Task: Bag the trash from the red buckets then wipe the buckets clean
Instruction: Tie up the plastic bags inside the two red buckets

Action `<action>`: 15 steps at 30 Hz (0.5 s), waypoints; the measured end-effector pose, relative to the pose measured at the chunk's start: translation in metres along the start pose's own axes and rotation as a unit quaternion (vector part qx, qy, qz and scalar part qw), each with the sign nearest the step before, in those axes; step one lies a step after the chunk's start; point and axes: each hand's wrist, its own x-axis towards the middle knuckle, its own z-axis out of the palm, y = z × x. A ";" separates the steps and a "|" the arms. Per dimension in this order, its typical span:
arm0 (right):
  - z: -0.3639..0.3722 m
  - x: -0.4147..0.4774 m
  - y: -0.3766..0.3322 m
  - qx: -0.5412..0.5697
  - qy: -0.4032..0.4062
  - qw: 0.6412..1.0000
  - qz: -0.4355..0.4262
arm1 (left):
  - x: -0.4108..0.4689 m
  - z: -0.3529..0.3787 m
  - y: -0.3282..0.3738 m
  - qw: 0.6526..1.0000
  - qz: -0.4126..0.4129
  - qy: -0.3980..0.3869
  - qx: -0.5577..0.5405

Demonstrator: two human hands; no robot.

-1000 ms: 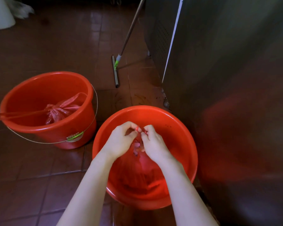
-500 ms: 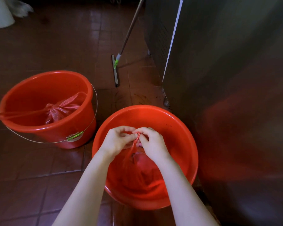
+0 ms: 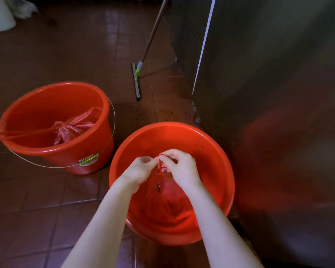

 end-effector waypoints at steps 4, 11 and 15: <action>0.000 0.004 0.006 -0.031 0.070 0.997 0.026 | -0.001 -0.002 -0.002 0.998 0.002 -0.055 -0.031; 0.000 0.007 0.015 -0.178 -0.005 0.974 0.137 | -0.004 -0.008 0.001 0.945 0.178 -0.042 0.272; 0.000 0.007 0.008 -0.216 -0.089 0.962 0.141 | -0.005 -0.005 0.000 0.912 0.255 0.039 0.319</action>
